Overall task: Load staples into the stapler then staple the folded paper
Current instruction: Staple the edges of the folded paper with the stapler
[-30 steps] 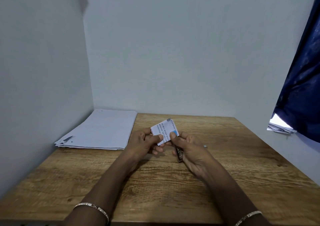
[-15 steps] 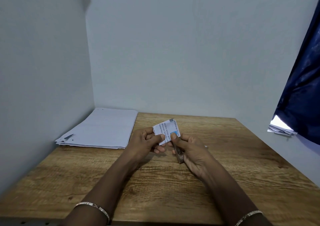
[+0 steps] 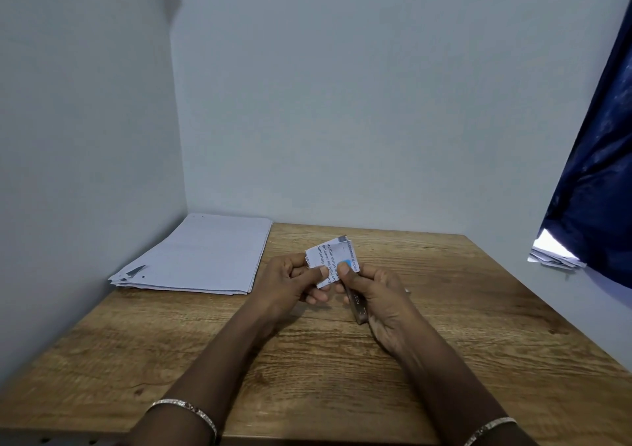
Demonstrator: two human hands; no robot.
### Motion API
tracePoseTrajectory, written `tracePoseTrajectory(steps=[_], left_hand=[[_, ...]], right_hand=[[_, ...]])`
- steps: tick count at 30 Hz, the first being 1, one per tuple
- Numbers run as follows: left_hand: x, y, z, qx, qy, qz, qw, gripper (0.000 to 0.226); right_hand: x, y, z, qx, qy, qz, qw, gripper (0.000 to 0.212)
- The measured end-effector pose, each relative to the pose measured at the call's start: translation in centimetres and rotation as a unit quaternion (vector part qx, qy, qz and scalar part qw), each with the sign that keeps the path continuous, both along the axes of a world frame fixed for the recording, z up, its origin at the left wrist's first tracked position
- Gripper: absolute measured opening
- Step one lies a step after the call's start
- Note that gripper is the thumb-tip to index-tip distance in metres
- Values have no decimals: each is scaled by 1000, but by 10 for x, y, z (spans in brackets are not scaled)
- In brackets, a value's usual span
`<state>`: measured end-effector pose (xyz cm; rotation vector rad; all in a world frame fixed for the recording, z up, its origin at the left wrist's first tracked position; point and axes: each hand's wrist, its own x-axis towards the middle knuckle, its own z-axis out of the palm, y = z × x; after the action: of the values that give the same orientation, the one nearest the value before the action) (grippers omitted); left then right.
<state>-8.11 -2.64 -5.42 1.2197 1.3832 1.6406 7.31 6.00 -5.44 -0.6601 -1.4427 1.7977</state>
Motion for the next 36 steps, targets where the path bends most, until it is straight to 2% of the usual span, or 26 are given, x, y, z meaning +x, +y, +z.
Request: tracePoseTrajectory(steps=[4,9,12,14,18,23,27,33,36], left_hand=[[-2,1,1,-4,-32,39,999,20],[-3,0,2,-28,-70,55,996,16],[-1,-1,4,-51,-85,48,994,14],[1,-2,5,-61,-84,46,994,11],[1,-1,5,-55,-101,39,993,11],[1,-2,1,-32,-99,8,995,29],[0,-1,0,-27,-107,21,994,37],[1,0,2,-35,-114,40,992,20],[2,1,3,-36,-140,36,989,23]], right_hand=[[-4,-2,5,-56,30,26,998,42],[2,3,8,-120,36,-45,991,19],[5,7,6,-95,30,-91,991,24],[5,6,4,-68,13,-94,993,18],[4,2,5,-45,-3,-93,995,31],[5,-6,9,-25,-20,-63,997,30],[6,-10,11,-19,-31,-57,998,27],[5,-7,11,-23,-35,-73,996,25],[6,-6,10,-20,-39,-76,996,22]])
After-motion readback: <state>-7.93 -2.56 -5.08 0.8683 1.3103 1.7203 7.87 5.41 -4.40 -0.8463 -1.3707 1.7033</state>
